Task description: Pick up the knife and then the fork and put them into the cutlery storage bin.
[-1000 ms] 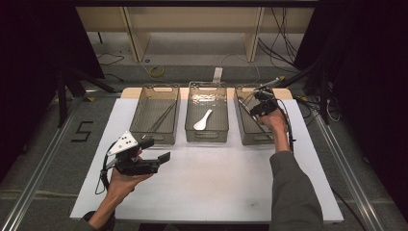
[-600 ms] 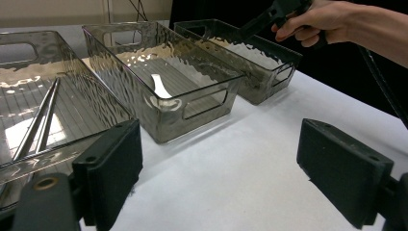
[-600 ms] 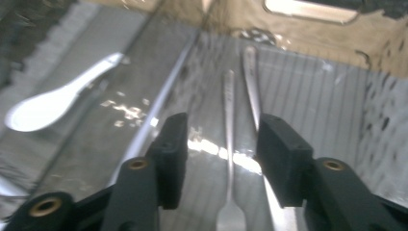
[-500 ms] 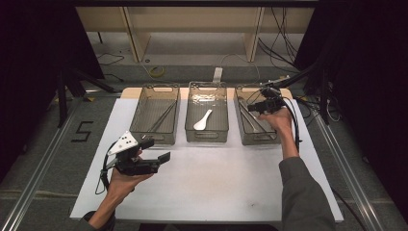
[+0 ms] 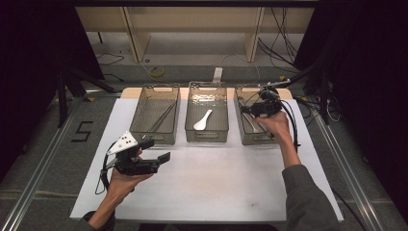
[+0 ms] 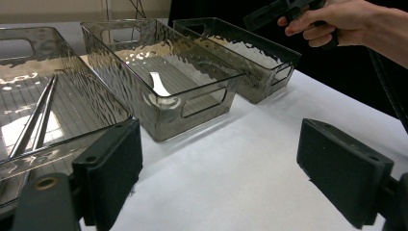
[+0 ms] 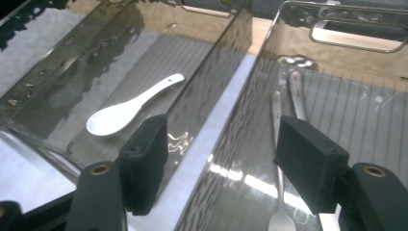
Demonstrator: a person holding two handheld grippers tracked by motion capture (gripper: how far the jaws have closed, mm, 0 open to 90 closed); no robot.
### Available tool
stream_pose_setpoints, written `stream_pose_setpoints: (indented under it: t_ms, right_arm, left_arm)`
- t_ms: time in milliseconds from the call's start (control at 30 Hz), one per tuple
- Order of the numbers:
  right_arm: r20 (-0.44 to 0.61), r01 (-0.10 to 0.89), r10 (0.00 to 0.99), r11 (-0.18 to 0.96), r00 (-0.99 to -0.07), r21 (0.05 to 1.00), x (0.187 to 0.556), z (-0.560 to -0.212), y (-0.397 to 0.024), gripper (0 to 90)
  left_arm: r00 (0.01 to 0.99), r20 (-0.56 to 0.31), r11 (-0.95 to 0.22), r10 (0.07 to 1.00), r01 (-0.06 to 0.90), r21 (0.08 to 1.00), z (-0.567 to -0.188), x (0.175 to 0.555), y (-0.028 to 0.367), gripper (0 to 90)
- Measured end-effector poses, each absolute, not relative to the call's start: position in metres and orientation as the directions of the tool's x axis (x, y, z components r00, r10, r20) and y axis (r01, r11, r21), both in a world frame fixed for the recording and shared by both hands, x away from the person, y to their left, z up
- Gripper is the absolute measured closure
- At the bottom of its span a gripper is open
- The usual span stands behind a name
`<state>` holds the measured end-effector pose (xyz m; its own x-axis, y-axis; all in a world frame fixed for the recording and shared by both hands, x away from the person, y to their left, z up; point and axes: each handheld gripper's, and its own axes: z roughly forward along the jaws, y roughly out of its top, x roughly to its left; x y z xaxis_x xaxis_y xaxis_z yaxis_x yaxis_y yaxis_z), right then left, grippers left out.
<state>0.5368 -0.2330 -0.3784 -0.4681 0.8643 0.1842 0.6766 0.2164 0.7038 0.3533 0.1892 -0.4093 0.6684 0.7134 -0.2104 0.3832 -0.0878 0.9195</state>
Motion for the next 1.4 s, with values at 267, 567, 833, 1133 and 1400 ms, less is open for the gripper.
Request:
stream_pose_setpoints:
  t_ms: [267,567,833,1133,1400]
  right_arm:
    - [0.185,0.623,0.843,0.208,-0.506,0.754,0.516,-0.375,-0.229,32.8]
    - [0.172,0.573,0.810,0.230,-0.560,0.787,0.493,-0.371,-0.223,30.8]
    - [0.200,0.539,0.779,0.201,-0.594,0.818,0.472,-0.372,-0.219,29.1]
    - [0.206,0.494,0.757,0.173,-0.621,0.852,0.446,-0.378,-0.220,28.3]
    - [0.228,0.464,0.724,0.141,-0.650,0.875,0.430,-0.382,-0.218,28.6]
  left_arm:
    - [0.672,-0.206,-0.096,0.712,0.384,0.919,-0.410,0.354,0.189,15.4]
    - [0.671,-0.215,-0.093,0.709,0.391,0.916,-0.410,0.354,0.189,15.3]
    - [0.673,-0.218,-0.095,0.707,0.396,0.913,-0.411,0.354,0.188,15.3]
    - [0.672,-0.222,-0.095,0.706,0.401,0.911,-0.412,0.355,0.188,15.3]
    - [0.674,-0.224,-0.097,0.704,0.404,0.910,-0.412,0.355,0.188,15.3]
